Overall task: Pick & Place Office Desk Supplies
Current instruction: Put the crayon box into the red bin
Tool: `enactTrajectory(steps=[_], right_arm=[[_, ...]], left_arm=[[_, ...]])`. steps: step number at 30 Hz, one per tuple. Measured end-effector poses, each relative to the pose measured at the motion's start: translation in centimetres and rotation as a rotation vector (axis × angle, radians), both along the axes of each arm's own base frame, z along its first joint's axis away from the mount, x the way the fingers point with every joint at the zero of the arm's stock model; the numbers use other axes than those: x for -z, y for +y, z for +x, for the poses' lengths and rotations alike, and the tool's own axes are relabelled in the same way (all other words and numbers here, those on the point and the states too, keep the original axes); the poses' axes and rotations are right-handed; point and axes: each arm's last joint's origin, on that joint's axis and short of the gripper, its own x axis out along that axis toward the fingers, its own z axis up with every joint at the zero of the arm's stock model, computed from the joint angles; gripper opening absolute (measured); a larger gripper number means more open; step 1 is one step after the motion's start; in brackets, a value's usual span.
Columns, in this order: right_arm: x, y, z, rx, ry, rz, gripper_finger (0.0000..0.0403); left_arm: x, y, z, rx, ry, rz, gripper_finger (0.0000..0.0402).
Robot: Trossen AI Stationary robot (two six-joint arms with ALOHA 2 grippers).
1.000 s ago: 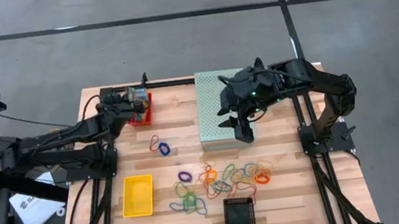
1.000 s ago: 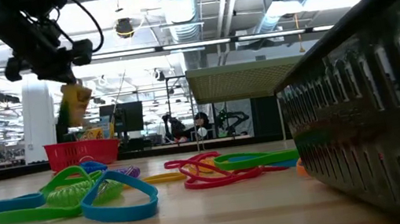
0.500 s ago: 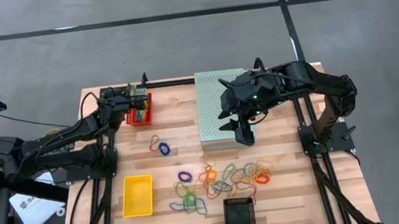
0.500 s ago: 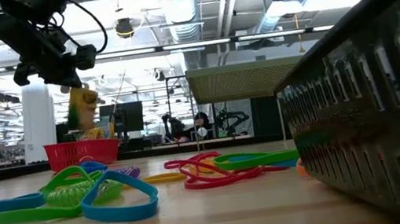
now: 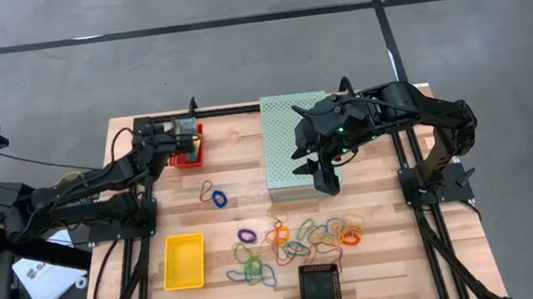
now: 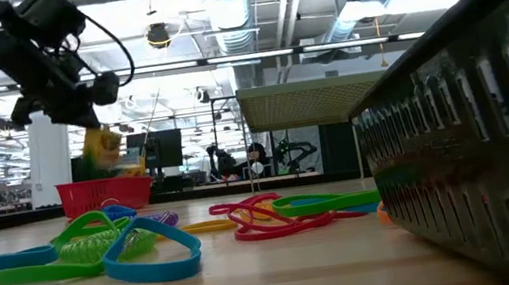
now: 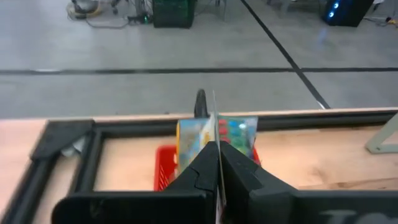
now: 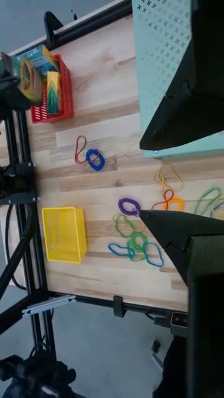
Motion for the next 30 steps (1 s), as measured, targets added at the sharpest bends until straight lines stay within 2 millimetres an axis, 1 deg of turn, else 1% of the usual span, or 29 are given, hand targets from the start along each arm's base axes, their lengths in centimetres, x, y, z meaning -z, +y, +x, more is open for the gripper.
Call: enactTrajectory(steps=[4,18,23,25,27,30], right_arm=[[0.0,0.0,0.0,0.002,0.000,0.002,0.0164],[0.0,0.0,0.0,0.002,-0.001,0.001,0.0164],[0.0,0.0,0.0,0.000,-0.001,-0.001,0.0164],[0.0,0.0,0.0,-0.002,-0.001,-0.001,0.0164],[0.0,0.2,0.0,-0.006,-0.001,-0.001,0.0164],[0.0,0.4,0.0,-0.012,-0.001,-0.001,0.0164]], left_arm=[[0.8,-0.2,-0.1,-0.005,-0.027,-0.012,0.0000],[0.8,-0.2,0.1,0.024,-0.045,-0.029,0.0000],[1.2,-0.1,0.3,0.043,-0.031,-0.058,0.0002],[1.5,-0.1,0.5,0.046,-0.021,-0.075,0.0008],[1.7,0.0,0.6,0.039,-0.039,-0.086,0.0022],[1.7,0.0,0.8,0.053,-0.069,-0.108,0.0064]])
